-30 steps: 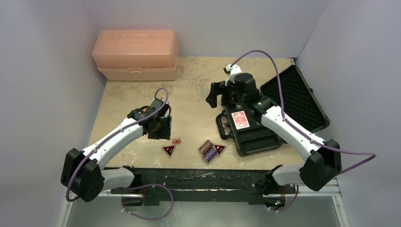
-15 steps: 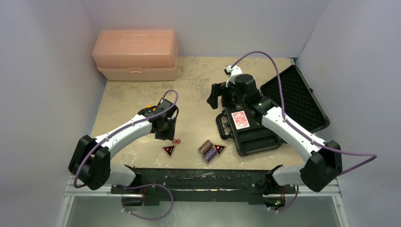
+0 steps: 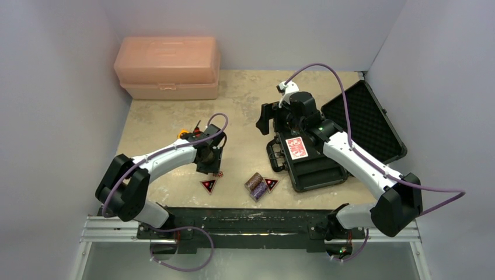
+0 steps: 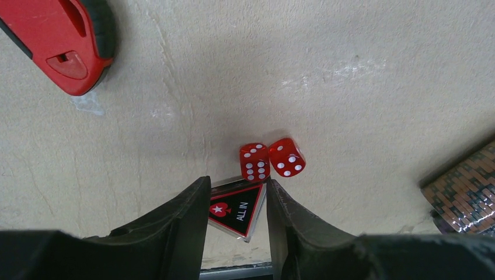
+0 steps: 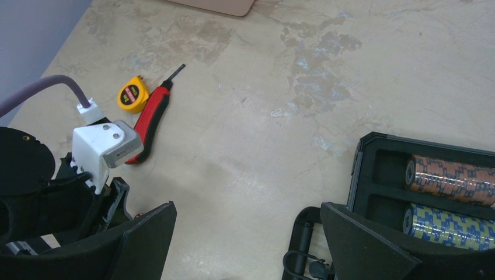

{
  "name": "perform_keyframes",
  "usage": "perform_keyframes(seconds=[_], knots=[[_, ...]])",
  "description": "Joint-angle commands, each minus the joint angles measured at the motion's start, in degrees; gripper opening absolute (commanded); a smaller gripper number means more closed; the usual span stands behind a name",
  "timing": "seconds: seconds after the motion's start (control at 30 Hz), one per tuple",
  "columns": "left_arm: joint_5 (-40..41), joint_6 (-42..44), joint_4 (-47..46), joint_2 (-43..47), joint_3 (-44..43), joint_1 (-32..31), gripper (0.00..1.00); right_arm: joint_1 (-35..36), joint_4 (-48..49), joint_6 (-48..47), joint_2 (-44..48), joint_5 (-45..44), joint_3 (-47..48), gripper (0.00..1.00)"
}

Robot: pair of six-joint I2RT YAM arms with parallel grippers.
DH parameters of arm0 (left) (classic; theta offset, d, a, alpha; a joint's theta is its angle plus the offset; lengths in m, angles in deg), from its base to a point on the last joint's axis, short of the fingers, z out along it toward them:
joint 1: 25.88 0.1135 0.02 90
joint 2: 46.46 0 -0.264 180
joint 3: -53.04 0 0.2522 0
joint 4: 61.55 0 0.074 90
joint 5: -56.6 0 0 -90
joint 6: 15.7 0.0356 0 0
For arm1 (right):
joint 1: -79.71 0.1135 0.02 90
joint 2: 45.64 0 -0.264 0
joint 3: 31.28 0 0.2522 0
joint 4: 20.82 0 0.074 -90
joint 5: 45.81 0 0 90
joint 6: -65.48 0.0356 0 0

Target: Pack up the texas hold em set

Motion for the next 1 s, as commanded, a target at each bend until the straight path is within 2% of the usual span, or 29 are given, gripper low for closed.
perform_keyframes(seconds=[0.0,0.97], knots=[[0.6,-0.44,-2.3,-1.05,-0.41,-0.61,0.4,0.15,0.86,-0.92,0.86,-1.38,-0.11,0.99],[2.43,-0.71,-2.77,-3.42,-2.66,-1.66,0.4,0.15,0.66,-0.92,0.2,-1.33,0.03,0.99]])
